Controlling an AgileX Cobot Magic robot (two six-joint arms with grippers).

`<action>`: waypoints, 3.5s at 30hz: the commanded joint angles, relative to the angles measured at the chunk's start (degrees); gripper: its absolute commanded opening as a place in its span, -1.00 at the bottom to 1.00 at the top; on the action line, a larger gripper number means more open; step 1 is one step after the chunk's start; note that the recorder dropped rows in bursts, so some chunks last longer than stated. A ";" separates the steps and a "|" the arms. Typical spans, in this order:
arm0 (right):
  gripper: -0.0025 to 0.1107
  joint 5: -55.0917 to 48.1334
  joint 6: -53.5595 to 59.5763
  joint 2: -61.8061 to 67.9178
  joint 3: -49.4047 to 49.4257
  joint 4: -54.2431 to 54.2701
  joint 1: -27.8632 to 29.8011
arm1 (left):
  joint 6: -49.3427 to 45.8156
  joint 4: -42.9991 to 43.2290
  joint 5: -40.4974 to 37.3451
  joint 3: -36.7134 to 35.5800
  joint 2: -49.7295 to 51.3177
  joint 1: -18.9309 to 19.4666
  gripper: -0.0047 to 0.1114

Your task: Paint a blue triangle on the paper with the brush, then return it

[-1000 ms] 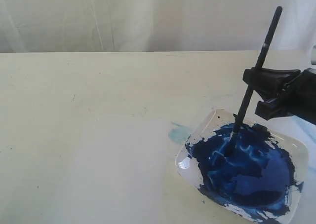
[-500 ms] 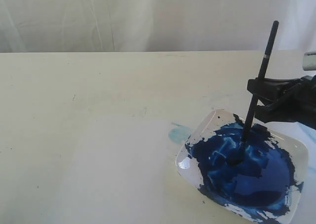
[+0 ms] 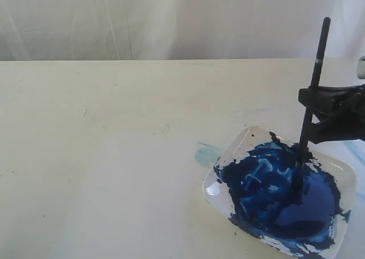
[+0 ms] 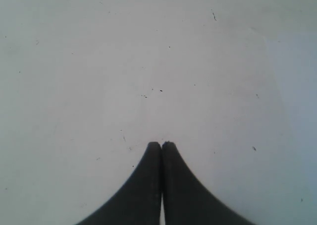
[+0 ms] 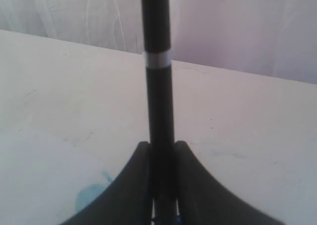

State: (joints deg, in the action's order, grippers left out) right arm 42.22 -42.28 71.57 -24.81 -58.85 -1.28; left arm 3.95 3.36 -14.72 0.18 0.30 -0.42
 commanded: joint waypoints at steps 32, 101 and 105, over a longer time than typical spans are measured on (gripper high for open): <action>-0.96 -7.37 -12.13 -1.46 0.27 -5.13 0.21 | 0.14 0.15 0.05 -0.18 -0.30 -0.28 -0.92; -0.96 2.46 -11.84 -9.46 -0.76 -3.72 0.21 | -2.71 0.95 24.45 -0.18 -0.30 -0.28 -0.92; -0.96 5.46 -12.00 -9.46 -0.76 -3.72 0.21 | -2.71 0.95 35.84 -0.18 -0.30 -0.28 -0.92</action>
State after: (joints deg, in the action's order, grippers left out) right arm 45.15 -53.83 62.42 -25.16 -63.05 -1.28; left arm 1.49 4.16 12.57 0.18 0.21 -0.42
